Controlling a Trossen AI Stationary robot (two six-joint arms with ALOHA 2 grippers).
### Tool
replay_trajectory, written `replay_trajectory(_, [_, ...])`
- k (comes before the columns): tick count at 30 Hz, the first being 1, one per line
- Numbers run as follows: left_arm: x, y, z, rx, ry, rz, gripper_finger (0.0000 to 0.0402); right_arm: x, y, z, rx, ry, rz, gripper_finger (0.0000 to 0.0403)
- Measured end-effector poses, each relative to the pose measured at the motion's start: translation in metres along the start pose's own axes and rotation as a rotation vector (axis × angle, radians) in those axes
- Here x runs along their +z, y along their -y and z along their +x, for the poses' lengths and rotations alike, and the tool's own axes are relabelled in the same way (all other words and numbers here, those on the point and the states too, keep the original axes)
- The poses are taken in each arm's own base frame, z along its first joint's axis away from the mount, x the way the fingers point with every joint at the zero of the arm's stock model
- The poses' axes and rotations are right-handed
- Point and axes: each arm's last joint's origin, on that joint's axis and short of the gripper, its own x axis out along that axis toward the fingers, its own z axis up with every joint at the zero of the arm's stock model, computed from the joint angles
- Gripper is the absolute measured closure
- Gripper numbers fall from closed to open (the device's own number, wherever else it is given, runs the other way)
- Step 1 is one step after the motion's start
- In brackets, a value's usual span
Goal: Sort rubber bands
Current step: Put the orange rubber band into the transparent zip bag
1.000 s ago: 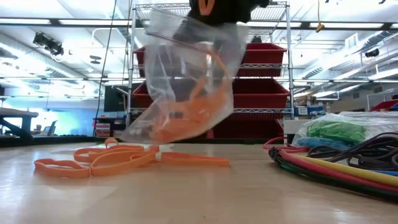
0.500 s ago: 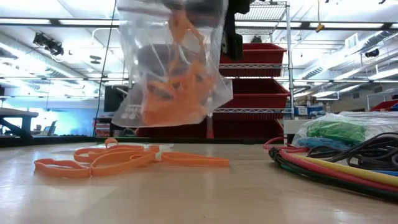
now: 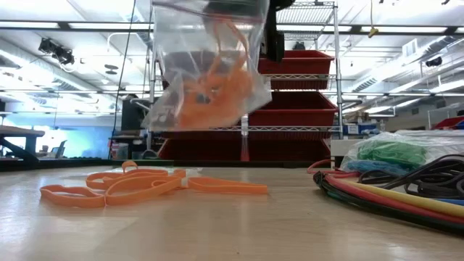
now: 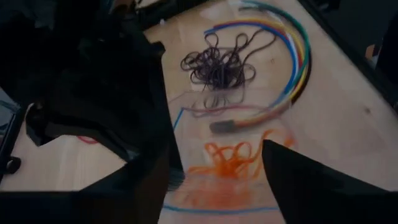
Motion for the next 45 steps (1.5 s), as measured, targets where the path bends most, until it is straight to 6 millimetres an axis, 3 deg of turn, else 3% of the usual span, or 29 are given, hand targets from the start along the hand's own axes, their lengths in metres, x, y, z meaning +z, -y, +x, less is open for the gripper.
replay_trajectory(6, [0.027, -0.012, -0.026, 0.019, -0.023, -0.031, 0.0137, 0.01, -0.004, -0.03, 0.016, 0.015, -0.011, 0.0403])
replay_trajectory(9, [0.027, -0.014, -0.036, 0.006, -0.097, -0.061, 0.0151, 0.016, -0.005, -0.053, 0.0, 0.029, -0.009, 0.0403])
replay_trajectory(13, [0.011, -0.005, -0.036, -0.076, -0.204, -0.103, 0.0167, 0.019, -0.004, -0.085, -0.025, 0.015, 0.013, 0.0403])
replay_trajectory(19, [-0.035, 0.025, -0.018, -0.166, -0.271, -0.163, 0.0178, 0.009, -0.001, -0.118, -0.097, -0.07, 0.065, 0.0403])
replay_trajectory(23, [-0.073, 0.041, 0.0, -0.237, -0.23, -0.239, 0.0178, -0.001, -0.003, -0.118, -0.096, -0.155, 0.102, 0.0403])
replay_trajectory(29, [-0.12, 0.052, 0.017, -0.311, -0.208, -0.32, 0.0179, -0.012, -0.009, -0.101, -0.074, -0.242, 0.121, 0.0403])
replay_trajectory(36, [-0.139, 0.065, 0.025, -0.328, -0.262, -0.211, 0.0178, -0.016, -0.01, -0.088, -0.079, -0.262, 0.117, 0.0402])
replay_trajectory(45, [-0.156, 0.073, 0.043, -0.27, -0.348, -0.213, 0.0193, -0.015, -0.011, -0.082, -0.061, -0.245, 0.088, 0.0402])
